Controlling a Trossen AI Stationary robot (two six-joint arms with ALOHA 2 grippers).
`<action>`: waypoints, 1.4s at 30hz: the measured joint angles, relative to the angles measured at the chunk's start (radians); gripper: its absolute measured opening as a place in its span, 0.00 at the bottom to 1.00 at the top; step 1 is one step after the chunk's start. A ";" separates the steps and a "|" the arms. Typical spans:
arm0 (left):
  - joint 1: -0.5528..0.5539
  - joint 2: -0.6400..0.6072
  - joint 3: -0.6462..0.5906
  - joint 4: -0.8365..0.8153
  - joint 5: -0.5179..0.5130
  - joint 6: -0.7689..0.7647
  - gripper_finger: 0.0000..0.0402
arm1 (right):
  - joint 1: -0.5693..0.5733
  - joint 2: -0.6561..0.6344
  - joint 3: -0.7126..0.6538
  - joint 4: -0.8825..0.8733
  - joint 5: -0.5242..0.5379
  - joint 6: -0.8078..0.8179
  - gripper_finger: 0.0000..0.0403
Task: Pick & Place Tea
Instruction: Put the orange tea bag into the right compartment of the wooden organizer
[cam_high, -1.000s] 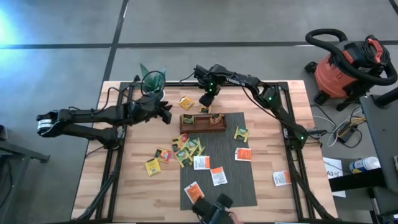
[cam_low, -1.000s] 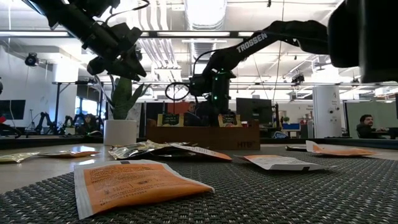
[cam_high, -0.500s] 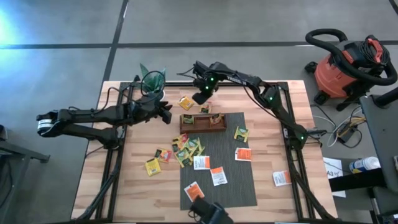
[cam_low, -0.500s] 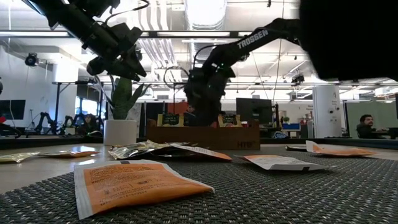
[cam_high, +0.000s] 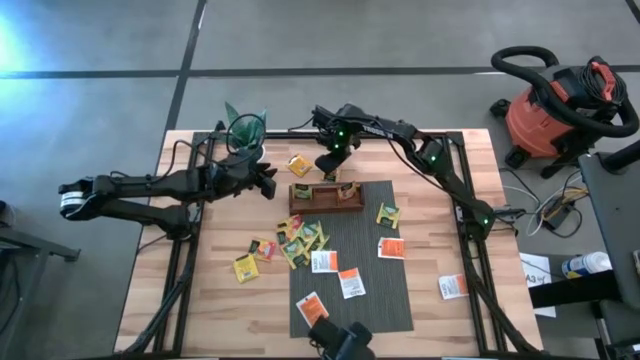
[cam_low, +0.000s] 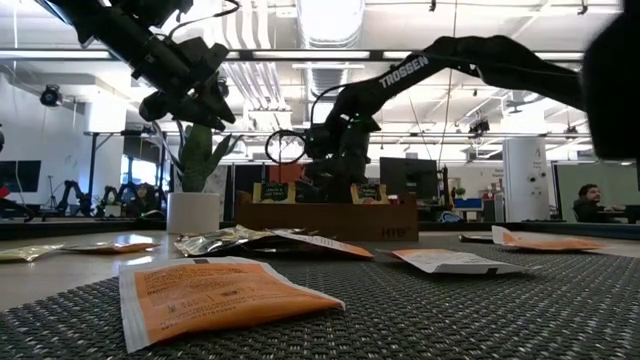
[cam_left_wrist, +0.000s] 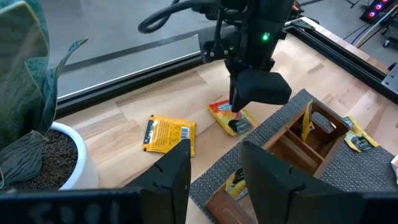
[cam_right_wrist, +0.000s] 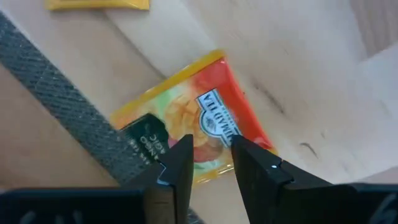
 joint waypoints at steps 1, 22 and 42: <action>0.000 0.000 0.000 0.000 0.000 0.000 0.34 | 0.002 -0.002 0.002 0.001 0.047 -0.015 0.28; 0.001 0.000 0.000 0.000 0.000 0.005 0.34 | -0.014 0.025 0.049 -0.012 0.055 -0.165 0.24; 0.000 0.000 0.000 0.000 0.000 -0.007 0.34 | -0.120 0.029 0.031 -0.318 0.312 -0.050 0.24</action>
